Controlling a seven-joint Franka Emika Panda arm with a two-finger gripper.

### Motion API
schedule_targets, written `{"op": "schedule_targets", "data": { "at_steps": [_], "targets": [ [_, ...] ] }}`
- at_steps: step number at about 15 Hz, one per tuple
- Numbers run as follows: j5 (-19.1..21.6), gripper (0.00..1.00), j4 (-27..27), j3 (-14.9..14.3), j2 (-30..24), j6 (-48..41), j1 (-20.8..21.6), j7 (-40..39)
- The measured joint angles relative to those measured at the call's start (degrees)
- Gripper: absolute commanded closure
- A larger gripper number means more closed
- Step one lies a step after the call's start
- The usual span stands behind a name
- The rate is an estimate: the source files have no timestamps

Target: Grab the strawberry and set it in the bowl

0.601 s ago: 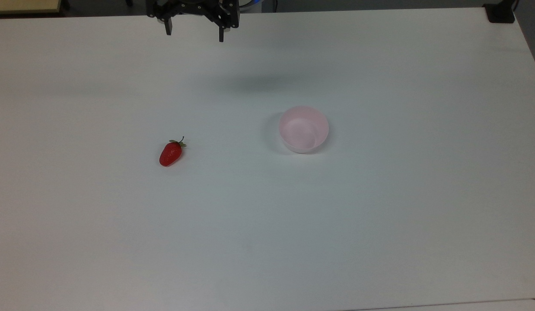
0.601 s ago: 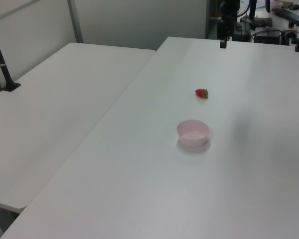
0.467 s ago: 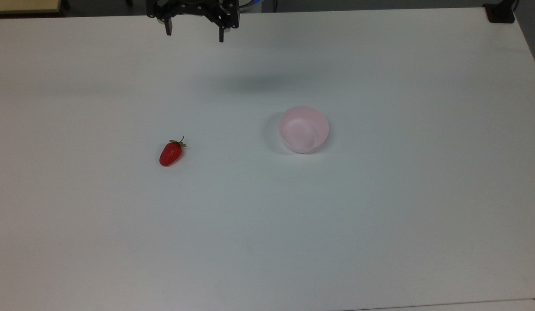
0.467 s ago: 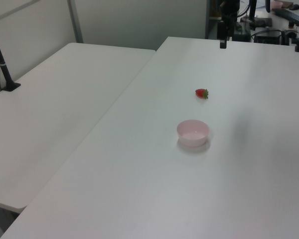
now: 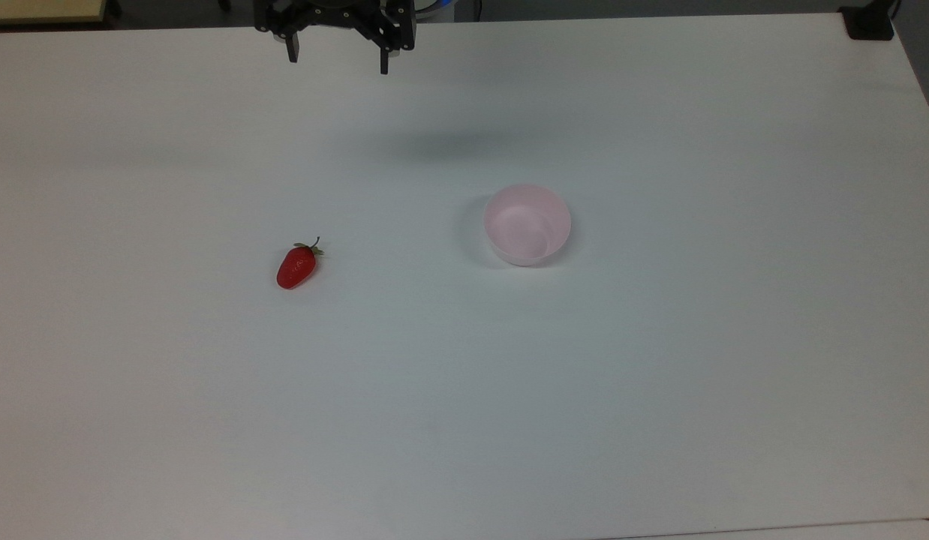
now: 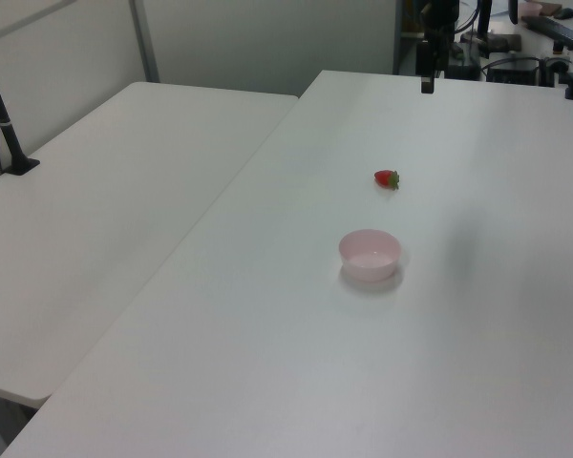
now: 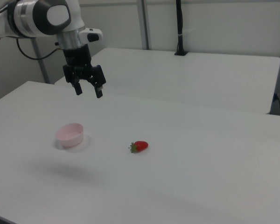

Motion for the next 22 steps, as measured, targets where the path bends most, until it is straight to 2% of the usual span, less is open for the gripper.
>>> {"op": "schedule_targets", "data": {
  "at_steps": [5, 10, 13, 15, 19, 22],
  "targets": [
    [0.0, 0.00, -0.1, -0.2, 1.6, 1.4, -1.9, 0.0],
    [0.2, 0.00, -0.4, -0.5, 8.2, 7.8, -6.7, 0.0],
    [2.0, 0.00, -0.4, -0.6, 12.2, 12.0, -9.1, 2.0],
    [2.7, 0.00, -0.5, -0.6, 14.8, 15.7, -9.8, 6.7],
    [3.5, 0.00, -1.0, -0.5, 19.5, 22.6, -9.6, 21.5],
    [3.5, 0.00, -1.9, -0.3, 22.4, 28.0, -9.5, 28.4]
  ]
}}
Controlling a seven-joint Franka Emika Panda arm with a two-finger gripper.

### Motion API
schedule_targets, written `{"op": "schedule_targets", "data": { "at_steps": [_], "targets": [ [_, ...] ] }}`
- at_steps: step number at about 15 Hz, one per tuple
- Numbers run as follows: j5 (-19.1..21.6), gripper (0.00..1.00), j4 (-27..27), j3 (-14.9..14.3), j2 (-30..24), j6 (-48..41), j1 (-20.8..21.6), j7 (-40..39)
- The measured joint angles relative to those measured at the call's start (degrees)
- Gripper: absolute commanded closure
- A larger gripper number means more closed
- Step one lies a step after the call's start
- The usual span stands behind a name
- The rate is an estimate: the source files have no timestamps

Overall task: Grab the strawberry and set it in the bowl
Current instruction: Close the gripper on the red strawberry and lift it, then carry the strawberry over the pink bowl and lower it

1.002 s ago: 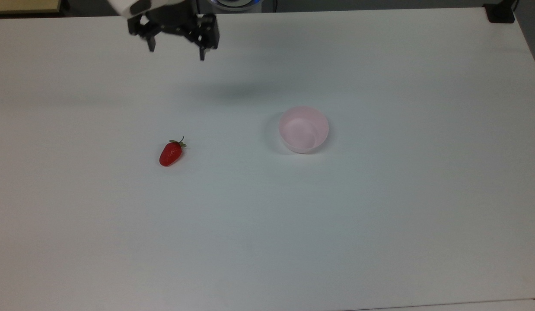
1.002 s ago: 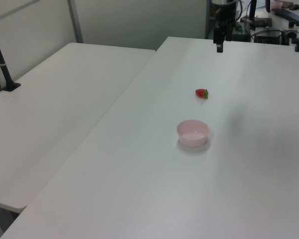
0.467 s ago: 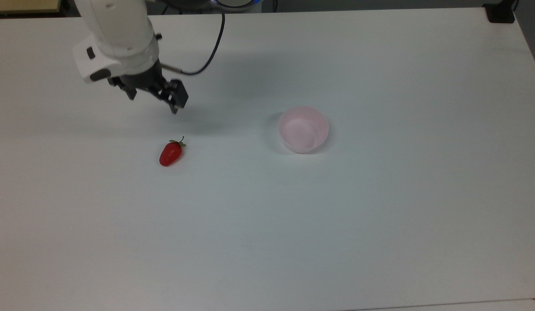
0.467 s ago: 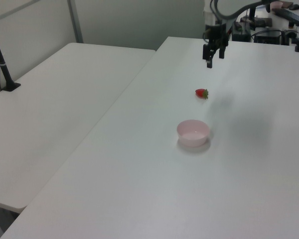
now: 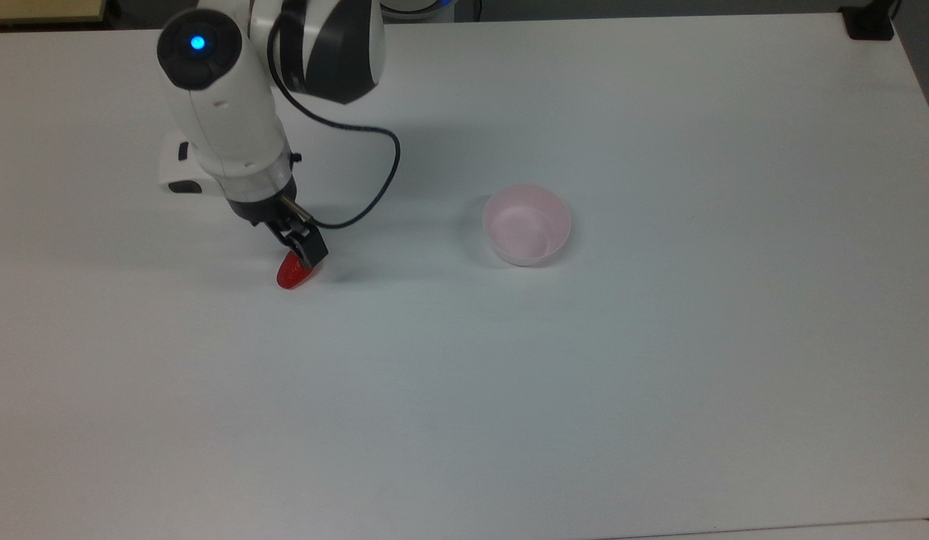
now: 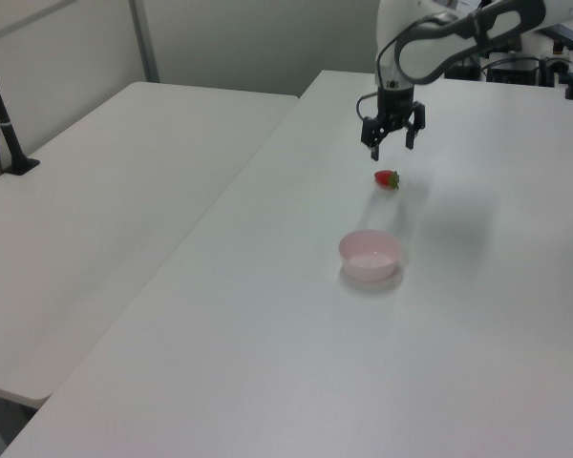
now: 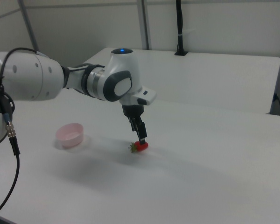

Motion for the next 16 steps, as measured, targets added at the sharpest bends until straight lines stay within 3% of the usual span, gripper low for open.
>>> {"op": "schedule_targets", "data": {
  "at_steps": [3, 5, 12, 16],
  "targets": [
    [0.0, 0.01, -0.5, 0.1, 2.4, 3.7, 0.0, 1.7],
    [0.0, 0.16, -0.5, 0.1, 3.9, 4.9, 0.0, 2.0],
    [0.0, 0.50, -0.7, 0.4, 5.2, 6.8, 0.1, 2.1],
    [0.0, 0.54, -0.5, 1.7, 4.9, 7.0, 0.2, 2.0]
  ]
}}
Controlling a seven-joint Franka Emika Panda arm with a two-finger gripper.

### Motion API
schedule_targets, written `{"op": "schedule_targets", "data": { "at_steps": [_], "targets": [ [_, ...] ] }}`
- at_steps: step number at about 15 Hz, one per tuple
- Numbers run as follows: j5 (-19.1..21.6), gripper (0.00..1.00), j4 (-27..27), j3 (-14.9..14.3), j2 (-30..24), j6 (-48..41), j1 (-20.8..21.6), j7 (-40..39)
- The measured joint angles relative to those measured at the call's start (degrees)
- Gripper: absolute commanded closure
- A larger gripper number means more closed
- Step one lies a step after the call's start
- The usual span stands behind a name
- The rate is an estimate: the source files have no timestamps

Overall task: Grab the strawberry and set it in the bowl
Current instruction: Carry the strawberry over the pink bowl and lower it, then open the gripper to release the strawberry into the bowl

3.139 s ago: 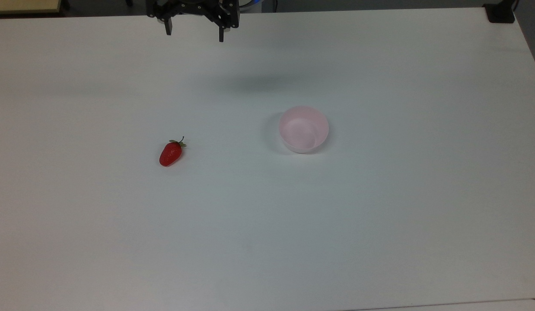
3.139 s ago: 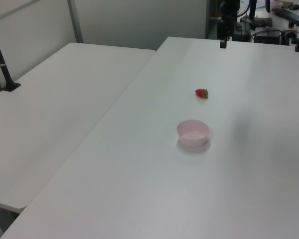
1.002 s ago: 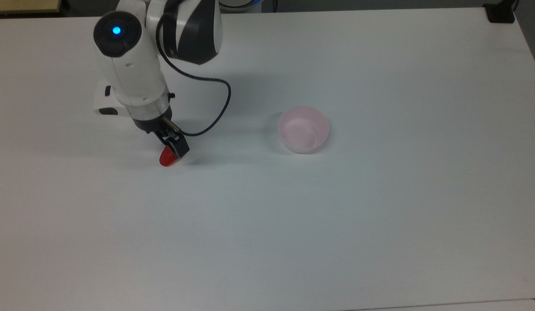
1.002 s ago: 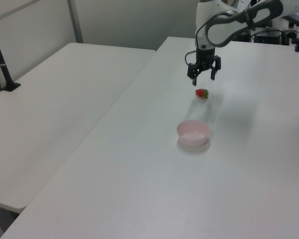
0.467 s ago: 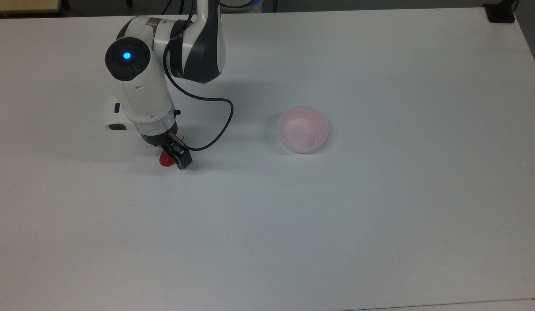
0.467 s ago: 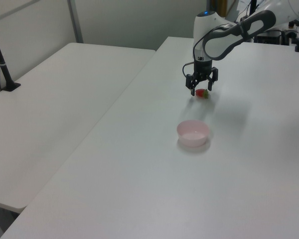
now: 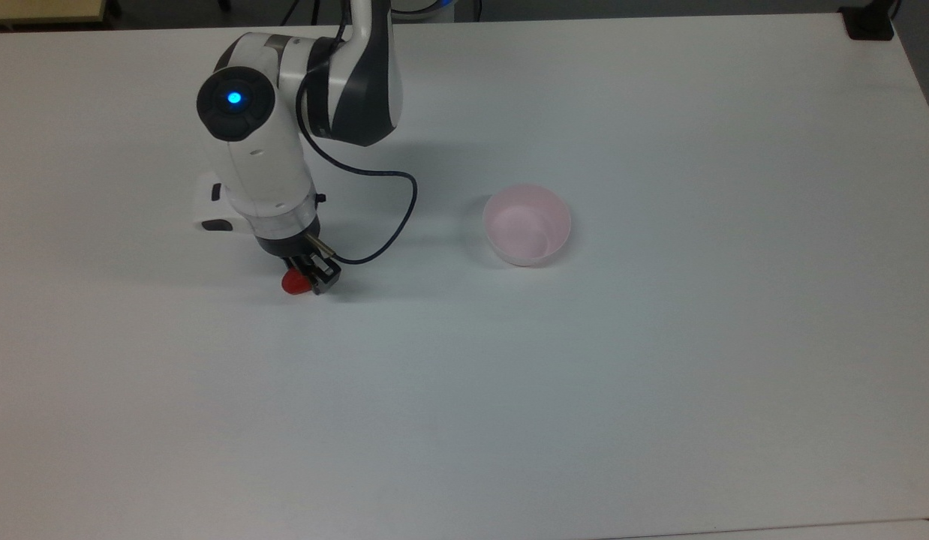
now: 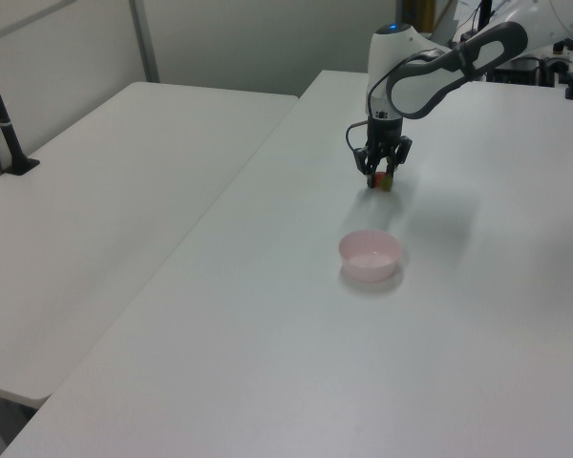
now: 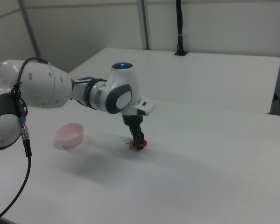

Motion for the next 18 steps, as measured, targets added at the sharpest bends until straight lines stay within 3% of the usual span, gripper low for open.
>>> {"op": "schedule_targets", "data": {
  "at_steps": [6, 9, 15, 16, 17, 18],
  "targets": [
    [0.0, 0.54, 0.1, 1.6, -1.8, -3.1, 1.2, -3.6],
    [0.0, 0.54, 1.2, 4.0, -3.9, -8.4, 2.6, -4.7],
    [0.0, 0.52, 2.9, 8.3, -8.0, -18.1, 11.1, -4.2],
    [0.0, 0.48, 2.9, 8.4, -8.2, -18.6, 12.8, -3.4],
    [0.0, 0.38, 2.8, 8.4, -8.2, -18.7, 14.4, -2.6],
    [0.0, 0.10, 2.7, 8.5, -8.1, -18.7, 15.8, -2.0]
  ]
}}
